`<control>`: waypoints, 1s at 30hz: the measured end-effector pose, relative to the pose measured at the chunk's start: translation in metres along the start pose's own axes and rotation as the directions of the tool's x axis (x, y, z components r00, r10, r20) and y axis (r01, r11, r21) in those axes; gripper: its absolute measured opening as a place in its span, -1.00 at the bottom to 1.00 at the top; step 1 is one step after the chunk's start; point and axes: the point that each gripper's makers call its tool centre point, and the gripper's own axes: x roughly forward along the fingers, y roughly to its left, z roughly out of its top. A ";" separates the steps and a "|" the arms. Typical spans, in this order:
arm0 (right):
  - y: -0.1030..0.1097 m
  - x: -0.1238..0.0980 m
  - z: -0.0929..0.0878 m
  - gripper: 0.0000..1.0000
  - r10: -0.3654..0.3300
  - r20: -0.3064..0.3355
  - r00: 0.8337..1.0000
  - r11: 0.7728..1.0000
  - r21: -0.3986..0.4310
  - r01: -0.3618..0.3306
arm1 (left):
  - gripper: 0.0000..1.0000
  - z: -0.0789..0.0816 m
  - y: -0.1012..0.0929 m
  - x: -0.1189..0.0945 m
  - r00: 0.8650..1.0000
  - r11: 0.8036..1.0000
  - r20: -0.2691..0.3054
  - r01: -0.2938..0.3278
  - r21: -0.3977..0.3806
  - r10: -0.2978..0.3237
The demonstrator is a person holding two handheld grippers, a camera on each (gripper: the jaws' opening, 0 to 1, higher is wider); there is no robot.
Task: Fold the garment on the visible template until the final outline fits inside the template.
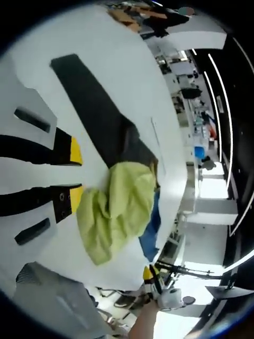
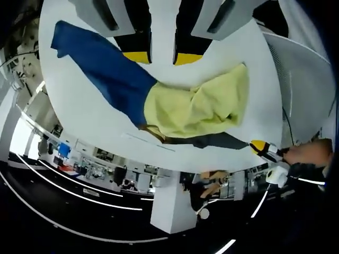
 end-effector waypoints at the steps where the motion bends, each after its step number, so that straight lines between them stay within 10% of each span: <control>1: 0.004 0.001 -0.002 -0.76 0.010 -0.006 1.000 1.000 -0.003 -0.010 | -0.79 -0.002 -0.004 0.001 1.000 1.000 -0.002 0.009 -0.003 -0.009; 30: 0.093 0.020 -0.030 -0.75 0.209 -0.062 0.976 0.978 0.011 -0.209 | -0.82 -0.027 -0.058 0.037 0.989 0.991 -0.072 0.133 0.017 -0.132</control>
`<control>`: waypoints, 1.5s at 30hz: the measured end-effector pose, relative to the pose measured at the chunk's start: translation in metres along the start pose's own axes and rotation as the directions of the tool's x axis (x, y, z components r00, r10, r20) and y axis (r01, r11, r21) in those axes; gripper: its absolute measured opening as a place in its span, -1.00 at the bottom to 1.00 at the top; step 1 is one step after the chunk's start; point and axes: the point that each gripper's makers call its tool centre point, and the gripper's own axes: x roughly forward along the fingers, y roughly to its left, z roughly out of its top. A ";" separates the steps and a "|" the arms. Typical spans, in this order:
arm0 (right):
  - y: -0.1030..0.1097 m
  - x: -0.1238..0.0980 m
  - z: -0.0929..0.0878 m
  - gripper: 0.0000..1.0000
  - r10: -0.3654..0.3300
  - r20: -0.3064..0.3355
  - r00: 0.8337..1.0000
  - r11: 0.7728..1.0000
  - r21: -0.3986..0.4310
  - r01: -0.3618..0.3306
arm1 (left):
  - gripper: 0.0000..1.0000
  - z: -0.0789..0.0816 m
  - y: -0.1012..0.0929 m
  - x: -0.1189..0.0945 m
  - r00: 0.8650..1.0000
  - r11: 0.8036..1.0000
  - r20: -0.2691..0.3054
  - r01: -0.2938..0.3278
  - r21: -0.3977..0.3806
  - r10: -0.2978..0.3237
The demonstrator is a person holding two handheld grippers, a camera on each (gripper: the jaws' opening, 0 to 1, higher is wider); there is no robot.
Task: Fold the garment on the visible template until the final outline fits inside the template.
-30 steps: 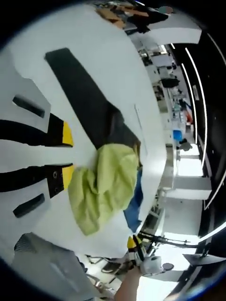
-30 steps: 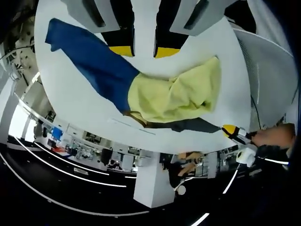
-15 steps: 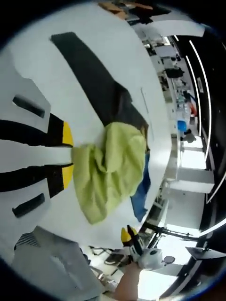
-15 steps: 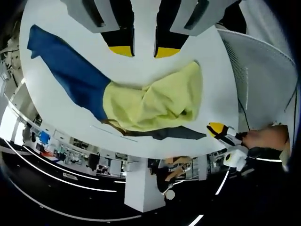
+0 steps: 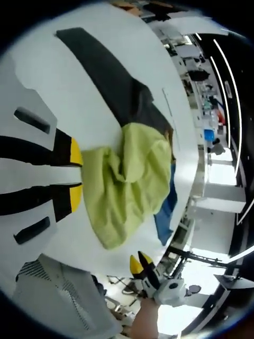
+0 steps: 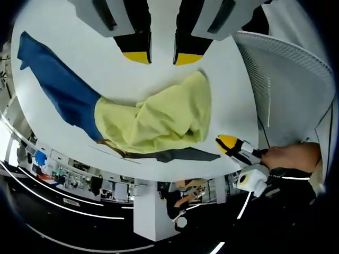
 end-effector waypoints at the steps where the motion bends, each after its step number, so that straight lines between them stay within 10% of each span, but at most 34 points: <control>1: 0.003 0.001 0.000 -0.75 0.009 -0.001 1.000 1.000 -0.001 -0.009 | -0.82 0.000 -0.001 0.000 1.000 1.000 0.001 0.002 0.000 -0.002; 31: 0.040 0.025 -0.004 -0.73 0.121 -0.013 0.993 0.991 0.064 -0.120 | -0.65 -0.003 0.031 0.024 0.998 0.994 -0.013 -0.061 -0.090 0.060; 45: 0.040 0.040 0.006 -0.73 0.133 0.011 0.991 0.976 0.171 -0.133 | -0.99 -0.004 0.026 0.031 0.999 0.995 -0.016 -0.034 -0.099 0.032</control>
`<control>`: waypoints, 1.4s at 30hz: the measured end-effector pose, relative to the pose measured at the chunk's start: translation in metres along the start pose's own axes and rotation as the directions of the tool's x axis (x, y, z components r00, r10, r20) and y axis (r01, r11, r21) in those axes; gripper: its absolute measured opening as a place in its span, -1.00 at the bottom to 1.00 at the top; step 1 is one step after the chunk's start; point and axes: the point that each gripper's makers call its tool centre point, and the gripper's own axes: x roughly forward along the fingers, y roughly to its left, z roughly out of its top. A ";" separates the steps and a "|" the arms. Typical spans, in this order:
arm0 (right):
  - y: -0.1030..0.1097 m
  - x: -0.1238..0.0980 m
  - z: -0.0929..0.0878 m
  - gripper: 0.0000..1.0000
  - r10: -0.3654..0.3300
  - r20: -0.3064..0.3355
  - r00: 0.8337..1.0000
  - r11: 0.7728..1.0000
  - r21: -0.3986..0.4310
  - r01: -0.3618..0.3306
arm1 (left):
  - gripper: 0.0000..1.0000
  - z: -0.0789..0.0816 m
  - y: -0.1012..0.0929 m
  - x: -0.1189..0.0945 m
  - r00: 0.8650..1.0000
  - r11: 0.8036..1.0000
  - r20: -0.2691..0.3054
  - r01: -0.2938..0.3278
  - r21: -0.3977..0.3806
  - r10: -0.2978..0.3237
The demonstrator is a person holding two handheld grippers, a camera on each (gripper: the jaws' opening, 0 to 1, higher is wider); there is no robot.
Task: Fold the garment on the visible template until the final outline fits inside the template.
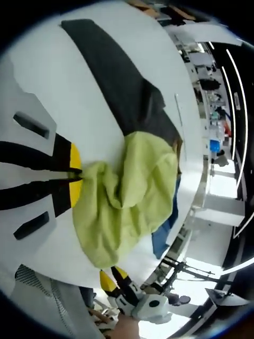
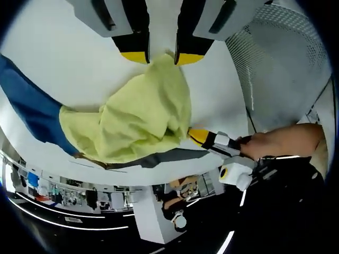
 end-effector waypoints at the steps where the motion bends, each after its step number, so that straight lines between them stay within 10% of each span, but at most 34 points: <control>1: 0.000 0.001 0.001 -0.75 0.001 0.003 1.000 1.000 0.004 -0.001 | -0.99 0.000 -0.001 -0.001 1.000 1.000 0.001 0.001 0.001 -0.001; 22: -0.006 -0.018 0.085 -1.00 -0.019 0.194 0.981 1.000 0.017 0.016 | -0.85 -0.007 -0.017 -0.030 0.998 0.998 0.041 0.045 -0.051 -0.043; 42: -0.019 0.045 0.193 -1.00 0.001 0.201 0.980 0.989 -0.145 0.029 | -0.88 0.004 -0.009 -0.043 0.995 0.995 0.100 0.034 -0.090 -0.025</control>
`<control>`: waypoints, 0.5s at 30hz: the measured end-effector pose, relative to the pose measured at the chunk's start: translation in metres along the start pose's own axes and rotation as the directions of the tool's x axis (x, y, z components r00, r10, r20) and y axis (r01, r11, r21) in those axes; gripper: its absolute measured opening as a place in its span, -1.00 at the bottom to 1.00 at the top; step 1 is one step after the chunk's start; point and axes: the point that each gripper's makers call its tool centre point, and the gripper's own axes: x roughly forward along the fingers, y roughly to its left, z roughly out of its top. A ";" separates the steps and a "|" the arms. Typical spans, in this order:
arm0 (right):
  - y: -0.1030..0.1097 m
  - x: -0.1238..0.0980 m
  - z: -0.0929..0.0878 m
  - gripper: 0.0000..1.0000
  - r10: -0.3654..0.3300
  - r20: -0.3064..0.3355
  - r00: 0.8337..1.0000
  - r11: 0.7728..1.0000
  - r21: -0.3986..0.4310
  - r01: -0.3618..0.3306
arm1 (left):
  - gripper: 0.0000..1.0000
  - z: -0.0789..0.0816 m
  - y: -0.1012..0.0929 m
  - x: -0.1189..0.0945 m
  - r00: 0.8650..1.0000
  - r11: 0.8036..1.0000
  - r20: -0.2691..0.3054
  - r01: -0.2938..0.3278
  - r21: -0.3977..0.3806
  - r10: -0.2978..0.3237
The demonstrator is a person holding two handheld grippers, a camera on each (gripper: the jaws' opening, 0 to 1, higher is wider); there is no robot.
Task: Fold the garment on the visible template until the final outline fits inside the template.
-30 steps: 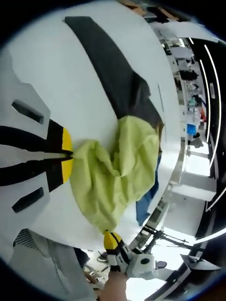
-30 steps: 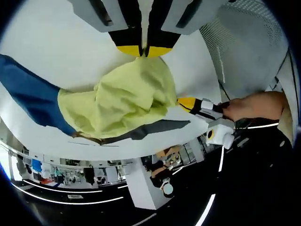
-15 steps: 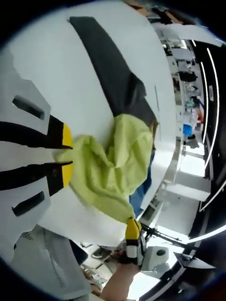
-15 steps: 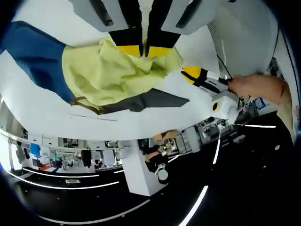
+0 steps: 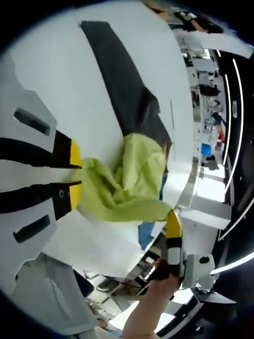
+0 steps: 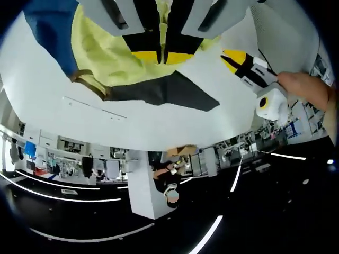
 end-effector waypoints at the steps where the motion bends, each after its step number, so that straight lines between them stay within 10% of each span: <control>1: -0.001 0.004 0.000 -1.00 -0.001 -0.010 1.000 1.000 -0.008 0.001 | -0.88 0.000 0.001 0.000 1.000 1.000 0.002 -0.002 -0.001 0.002; 15: -0.042 0.061 -0.009 -1.00 -0.126 -0.130 0.983 0.987 -0.115 0.111 | -0.88 0.003 0.004 -0.004 1.000 1.000 0.022 -0.013 -0.023 0.013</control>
